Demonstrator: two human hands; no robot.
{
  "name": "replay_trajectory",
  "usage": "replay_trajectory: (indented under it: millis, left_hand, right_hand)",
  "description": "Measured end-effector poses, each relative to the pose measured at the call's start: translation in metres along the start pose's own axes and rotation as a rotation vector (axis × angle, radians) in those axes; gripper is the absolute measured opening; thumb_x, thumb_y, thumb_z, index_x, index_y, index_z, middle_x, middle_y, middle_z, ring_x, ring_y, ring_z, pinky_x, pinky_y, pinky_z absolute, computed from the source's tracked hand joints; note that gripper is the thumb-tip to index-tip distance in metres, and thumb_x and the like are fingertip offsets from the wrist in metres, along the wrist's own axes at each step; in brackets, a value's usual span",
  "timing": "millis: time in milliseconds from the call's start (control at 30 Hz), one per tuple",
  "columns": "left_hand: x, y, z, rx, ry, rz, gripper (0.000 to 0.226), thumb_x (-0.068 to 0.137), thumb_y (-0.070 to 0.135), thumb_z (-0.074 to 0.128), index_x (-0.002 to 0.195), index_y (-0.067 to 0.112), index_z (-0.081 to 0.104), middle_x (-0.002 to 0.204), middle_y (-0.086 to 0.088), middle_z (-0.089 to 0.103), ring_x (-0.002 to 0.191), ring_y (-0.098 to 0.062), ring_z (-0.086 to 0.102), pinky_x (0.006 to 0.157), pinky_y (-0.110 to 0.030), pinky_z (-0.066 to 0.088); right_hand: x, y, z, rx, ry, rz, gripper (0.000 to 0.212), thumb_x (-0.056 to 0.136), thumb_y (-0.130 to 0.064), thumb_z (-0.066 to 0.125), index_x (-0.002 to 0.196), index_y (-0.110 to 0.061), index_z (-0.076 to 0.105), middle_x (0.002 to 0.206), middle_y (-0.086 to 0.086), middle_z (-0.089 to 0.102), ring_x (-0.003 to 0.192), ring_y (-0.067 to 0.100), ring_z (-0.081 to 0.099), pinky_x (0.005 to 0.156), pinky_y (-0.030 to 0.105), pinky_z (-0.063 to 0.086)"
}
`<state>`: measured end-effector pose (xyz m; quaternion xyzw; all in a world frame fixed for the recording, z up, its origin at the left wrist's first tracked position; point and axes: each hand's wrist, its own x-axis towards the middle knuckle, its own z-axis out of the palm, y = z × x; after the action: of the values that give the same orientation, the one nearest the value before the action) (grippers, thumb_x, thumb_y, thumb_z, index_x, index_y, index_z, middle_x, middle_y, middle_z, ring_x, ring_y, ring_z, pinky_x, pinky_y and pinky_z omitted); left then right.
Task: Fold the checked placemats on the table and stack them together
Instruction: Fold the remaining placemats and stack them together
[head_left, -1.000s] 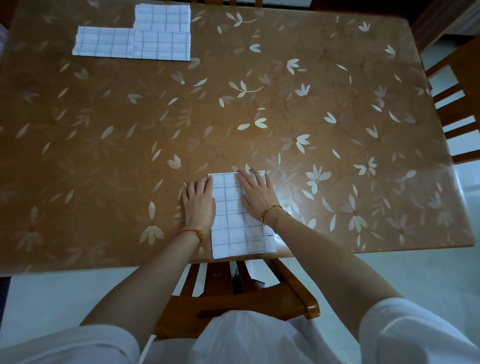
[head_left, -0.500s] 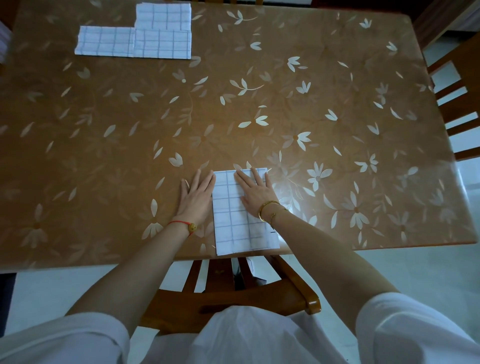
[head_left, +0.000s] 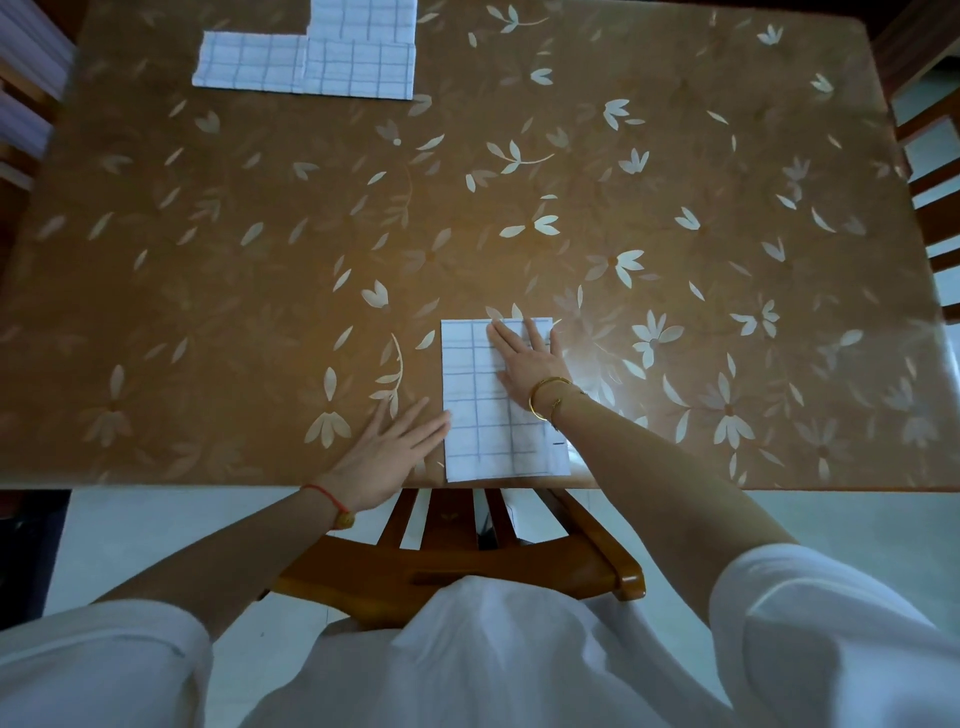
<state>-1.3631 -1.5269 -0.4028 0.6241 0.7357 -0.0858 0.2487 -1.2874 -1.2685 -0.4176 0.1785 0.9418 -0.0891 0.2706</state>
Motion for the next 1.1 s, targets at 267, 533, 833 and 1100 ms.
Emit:
replay_trajectory:
  millis: [267, 533, 833, 1100]
  left_hand:
    - [-0.023, 0.011, 0.003, 0.166, -0.113, 0.118, 0.099, 0.086, -0.017, 0.041, 0.156, 0.036, -0.003, 0.162, 0.002, -0.019, 0.146, -0.027, -0.03, 0.116, -0.062, -0.015]
    - [-0.024, 0.018, 0.005, 0.164, -0.111, 0.101, 0.094, 0.087, -0.015, 0.043, 0.157, 0.036, 0.006, 0.164, 0.0, -0.012, 0.147, -0.03, -0.025, 0.117, -0.063, -0.012]
    - [0.01, 0.033, -0.002, -0.725, 0.338, -0.375, 0.034, 0.098, 0.012, 0.05, 0.129, 0.023, 0.058, 0.12, 0.007, 0.057, 0.103, -0.01, 0.058, 0.091, -0.039, 0.053]
    - [0.074, 0.017, -0.028, -1.164, 0.414, -0.876, 0.035, 0.091, 0.013, 0.064, 0.126, 0.017, 0.058, 0.113, 0.0, 0.066, 0.1, -0.02, 0.066, 0.091, -0.04, 0.055]
  right_hand:
    - [0.001, -0.002, 0.0, -0.048, -0.031, 0.023, 0.066, 0.104, -0.037, 0.026, 0.152, -0.025, -0.017, 0.16, -0.013, -0.018, 0.149, 0.032, -0.011, 0.118, 0.059, 0.003]
    - [-0.008, -0.003, 0.009, -0.071, 0.076, 0.048, 0.065, 0.104, -0.039, 0.027, 0.154, -0.024, -0.011, 0.162, -0.011, -0.012, 0.15, 0.031, -0.005, 0.118, 0.058, 0.005]
    - [-0.036, 0.014, 0.025, 0.358, 0.454, 0.224, 0.027, 0.091, -0.018, 0.054, 0.117, -0.009, 0.056, 0.116, 0.01, 0.057, 0.108, 0.028, 0.051, 0.092, 0.034, 0.041]
    - [-0.045, 0.02, 0.028, 0.59, 0.249, 0.302, 0.017, 0.081, -0.018, 0.063, 0.094, -0.012, 0.056, 0.088, 0.004, 0.063, 0.082, 0.024, 0.058, 0.073, 0.035, 0.05]
